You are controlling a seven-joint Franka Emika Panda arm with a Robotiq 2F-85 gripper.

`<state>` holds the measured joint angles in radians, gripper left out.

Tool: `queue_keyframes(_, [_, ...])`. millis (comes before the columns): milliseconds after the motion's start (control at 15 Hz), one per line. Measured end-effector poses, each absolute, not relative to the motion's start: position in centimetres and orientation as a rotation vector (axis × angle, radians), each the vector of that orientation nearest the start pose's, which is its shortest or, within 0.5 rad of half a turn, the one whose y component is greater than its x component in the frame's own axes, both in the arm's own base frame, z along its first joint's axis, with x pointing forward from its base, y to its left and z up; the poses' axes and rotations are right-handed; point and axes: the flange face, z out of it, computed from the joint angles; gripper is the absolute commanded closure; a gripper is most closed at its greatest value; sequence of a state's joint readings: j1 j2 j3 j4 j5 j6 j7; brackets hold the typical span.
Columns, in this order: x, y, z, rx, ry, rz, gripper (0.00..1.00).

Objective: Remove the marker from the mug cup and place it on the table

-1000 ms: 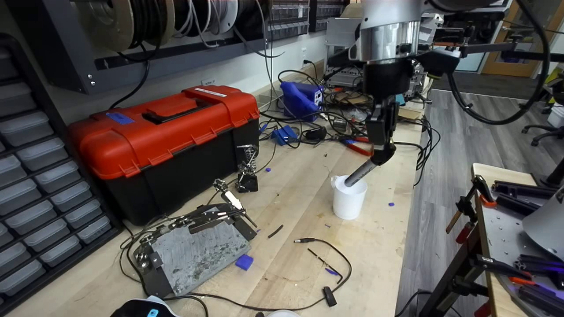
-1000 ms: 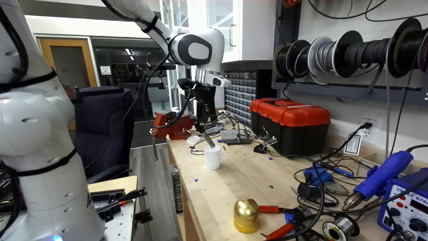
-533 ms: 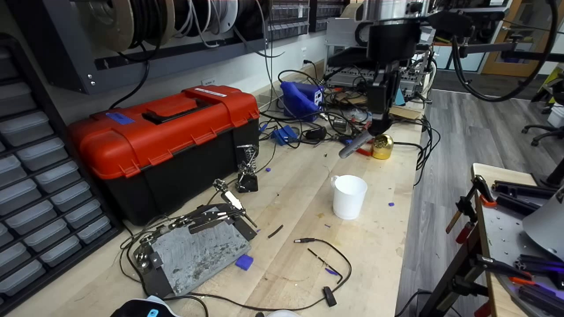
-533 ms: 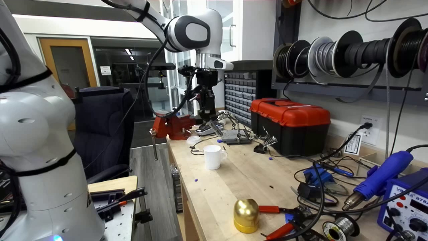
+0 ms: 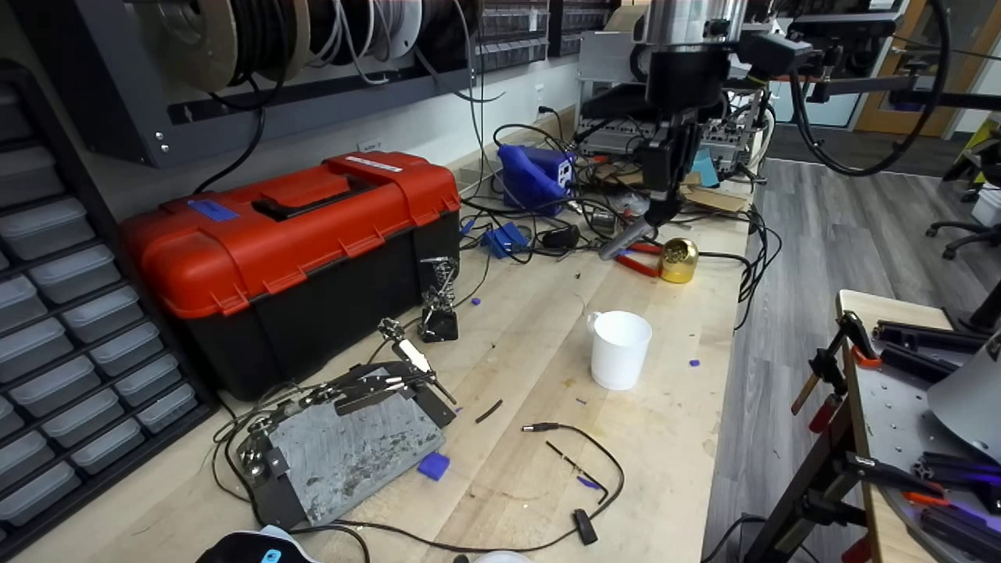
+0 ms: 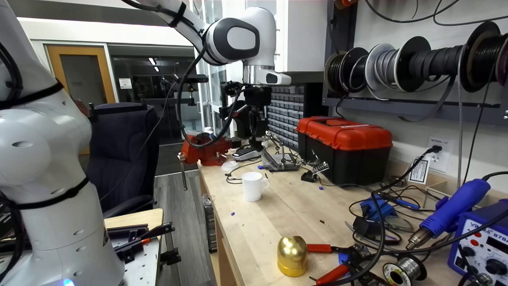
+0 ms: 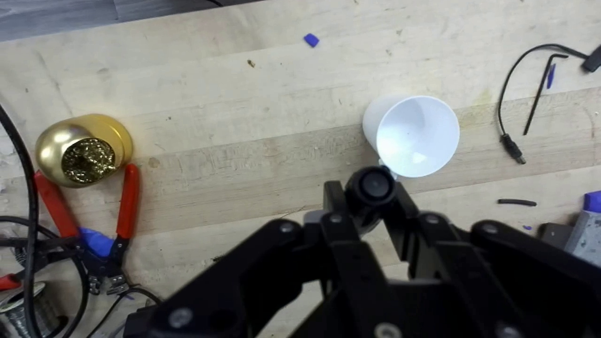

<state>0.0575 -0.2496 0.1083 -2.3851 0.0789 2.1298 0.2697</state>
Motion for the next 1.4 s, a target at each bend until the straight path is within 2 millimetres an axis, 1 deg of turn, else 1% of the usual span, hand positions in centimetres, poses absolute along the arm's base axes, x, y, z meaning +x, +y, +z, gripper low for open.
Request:
queue_keyframes(267, [46.4, 6.2, 39.5, -3.100, 0.218, -0.016, 0.94])
queue_keyframes(467, [47.6, 5.2, 37.1, -3.104, 0.187, -0.031, 0.94])
queue_keyframes(933, [49.8, 3.8, 31.7, -3.106, 0.105, -0.072, 0.94])
queue_keyframes(1200, [50.9, 2.9, 29.4, -3.117, 0.053, -0.148, 0.94])
queue_keyframes(1400, [51.4, 2.3, 27.9, -3.117, 0.038, -0.184, 0.94])
